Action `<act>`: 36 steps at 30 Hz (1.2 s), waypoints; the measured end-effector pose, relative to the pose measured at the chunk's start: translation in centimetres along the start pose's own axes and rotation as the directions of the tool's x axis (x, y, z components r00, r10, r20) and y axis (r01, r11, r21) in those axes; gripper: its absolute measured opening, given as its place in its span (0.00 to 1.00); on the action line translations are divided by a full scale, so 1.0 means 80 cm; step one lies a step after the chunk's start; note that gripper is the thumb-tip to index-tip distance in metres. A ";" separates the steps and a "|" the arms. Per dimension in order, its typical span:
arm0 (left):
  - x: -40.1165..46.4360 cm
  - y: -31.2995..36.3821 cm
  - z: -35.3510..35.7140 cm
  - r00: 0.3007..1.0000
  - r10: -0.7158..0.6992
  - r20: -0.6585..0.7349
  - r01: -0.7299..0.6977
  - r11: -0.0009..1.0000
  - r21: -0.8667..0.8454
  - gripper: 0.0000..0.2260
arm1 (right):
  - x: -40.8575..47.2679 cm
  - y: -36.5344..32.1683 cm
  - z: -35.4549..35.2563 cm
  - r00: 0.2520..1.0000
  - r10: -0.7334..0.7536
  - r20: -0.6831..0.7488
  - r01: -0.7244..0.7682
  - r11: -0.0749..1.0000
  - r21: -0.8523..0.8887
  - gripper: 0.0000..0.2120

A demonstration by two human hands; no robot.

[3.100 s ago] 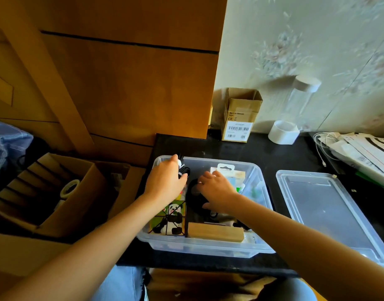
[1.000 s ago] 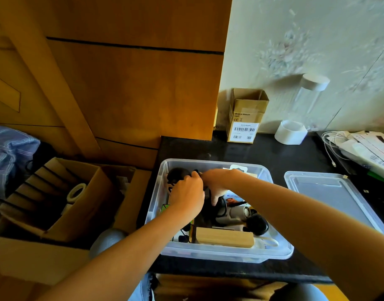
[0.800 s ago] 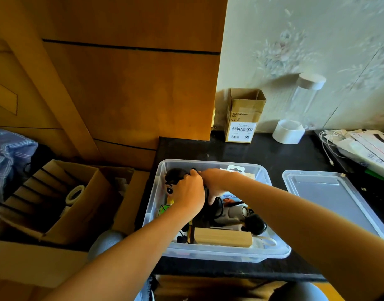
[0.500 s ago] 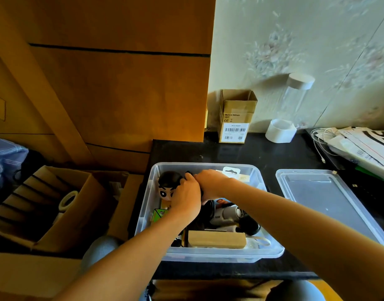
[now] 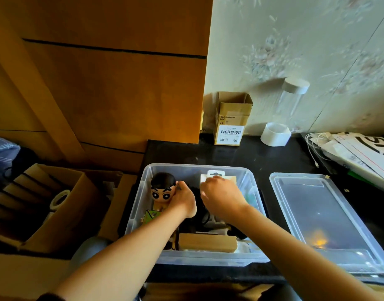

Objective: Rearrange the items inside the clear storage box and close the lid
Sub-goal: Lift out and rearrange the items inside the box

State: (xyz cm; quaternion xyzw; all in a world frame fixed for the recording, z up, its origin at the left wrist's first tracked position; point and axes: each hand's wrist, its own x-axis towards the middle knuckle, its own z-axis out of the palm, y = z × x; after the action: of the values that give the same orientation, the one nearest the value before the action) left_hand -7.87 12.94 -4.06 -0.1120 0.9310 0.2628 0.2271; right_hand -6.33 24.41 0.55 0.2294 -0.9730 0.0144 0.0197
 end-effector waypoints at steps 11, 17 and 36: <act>0.001 -0.013 -0.014 0.990 0.084 0.110 -0.104 0.976 0.191 0.44 | -0.027 0.010 0.043 0.984 0.165 0.068 -0.178 0.937 0.301 0.10; -0.008 -0.012 -0.008 0.989 0.141 -0.045 -0.127 0.966 0.227 0.35 | -0.032 0.010 0.051 0.978 0.207 0.008 -0.200 0.932 0.302 0.11; -0.025 -0.007 -0.007 0.938 0.250 -0.241 -0.140 0.907 0.396 0.22 | -0.026 0.002 0.064 0.977 0.165 0.137 -0.204 0.912 0.356 0.16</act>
State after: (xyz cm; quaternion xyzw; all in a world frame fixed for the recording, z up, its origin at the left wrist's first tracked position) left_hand -6.17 12.37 -2.96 -0.0089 0.9933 0.0836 0.0793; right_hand -4.66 25.29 -4.66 0.1366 -0.9700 0.1863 -0.0758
